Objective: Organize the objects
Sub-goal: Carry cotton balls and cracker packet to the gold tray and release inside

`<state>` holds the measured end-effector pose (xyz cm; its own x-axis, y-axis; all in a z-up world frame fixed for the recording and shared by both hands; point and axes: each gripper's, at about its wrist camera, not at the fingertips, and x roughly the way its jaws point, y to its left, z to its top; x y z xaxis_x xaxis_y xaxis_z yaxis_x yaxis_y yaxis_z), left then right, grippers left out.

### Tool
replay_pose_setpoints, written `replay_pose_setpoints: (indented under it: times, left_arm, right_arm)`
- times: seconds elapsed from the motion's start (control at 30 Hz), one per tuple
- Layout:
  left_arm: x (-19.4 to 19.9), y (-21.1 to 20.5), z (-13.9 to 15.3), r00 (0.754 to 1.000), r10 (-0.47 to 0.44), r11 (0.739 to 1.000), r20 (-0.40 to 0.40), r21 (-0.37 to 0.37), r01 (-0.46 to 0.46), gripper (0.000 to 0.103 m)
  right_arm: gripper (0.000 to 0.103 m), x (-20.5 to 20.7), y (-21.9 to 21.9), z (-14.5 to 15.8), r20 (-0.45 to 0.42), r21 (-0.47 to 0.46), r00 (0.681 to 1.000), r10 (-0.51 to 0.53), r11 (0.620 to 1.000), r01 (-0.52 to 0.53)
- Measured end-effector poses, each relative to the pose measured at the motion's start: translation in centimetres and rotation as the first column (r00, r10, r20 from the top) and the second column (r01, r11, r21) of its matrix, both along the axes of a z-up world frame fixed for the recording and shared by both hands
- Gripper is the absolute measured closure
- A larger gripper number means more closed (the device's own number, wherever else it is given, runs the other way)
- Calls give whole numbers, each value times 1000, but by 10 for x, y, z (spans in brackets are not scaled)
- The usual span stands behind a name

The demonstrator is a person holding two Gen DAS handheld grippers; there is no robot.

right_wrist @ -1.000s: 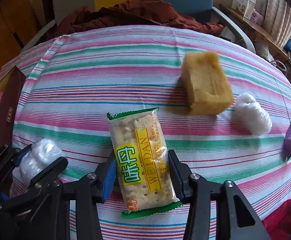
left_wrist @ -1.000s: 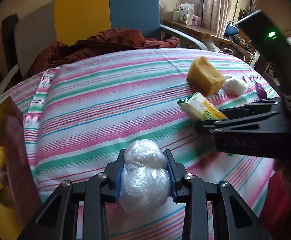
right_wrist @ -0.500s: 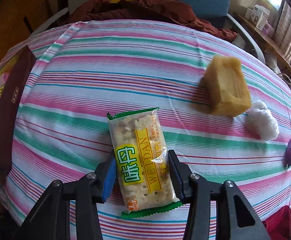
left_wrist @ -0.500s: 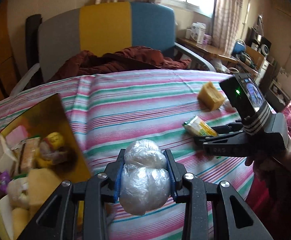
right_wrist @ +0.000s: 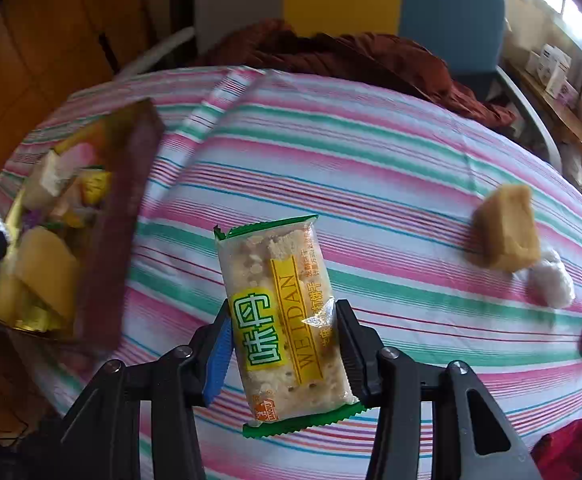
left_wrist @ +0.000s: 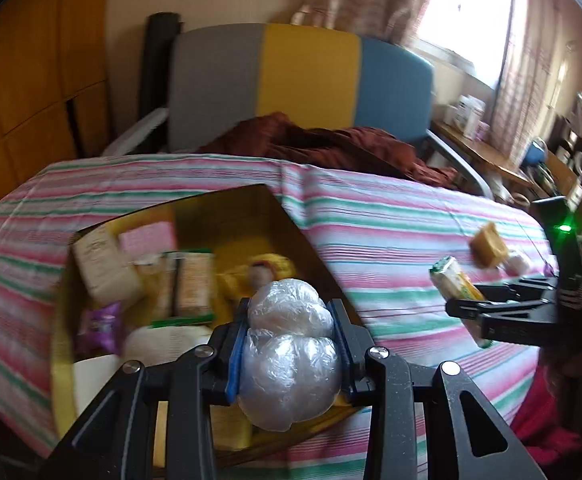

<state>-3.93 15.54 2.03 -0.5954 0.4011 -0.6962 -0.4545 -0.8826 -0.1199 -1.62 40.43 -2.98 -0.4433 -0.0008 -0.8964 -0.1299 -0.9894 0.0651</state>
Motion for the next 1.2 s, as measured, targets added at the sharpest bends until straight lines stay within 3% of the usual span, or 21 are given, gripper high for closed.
replay_pose_setpoints:
  times: [0.37, 0.53, 0.8, 1.2]
  left_arm:
    - [-16, -108, -6, 977, 211, 977, 15, 32, -211, 66]
    - [-20, -140, -13, 963, 263, 961, 52, 70, -266, 66]
    - [-33, -152, -18, 964, 241, 954, 112, 153, -256, 66]
    - [-53, -131, -22, 973, 210, 966, 100, 130, -222, 66]
  right_arm:
    - [55, -21, -103, 58, -150, -98, 975, 167, 978, -183]
    - [55, -37, -142, 68, -167, -143, 962, 218, 960, -242]
    - [55, -61, -180, 56, -121, -177, 960, 254, 946, -273]
    - [55, -83, -186, 44, -84, -196, 968, 238, 948, -250]
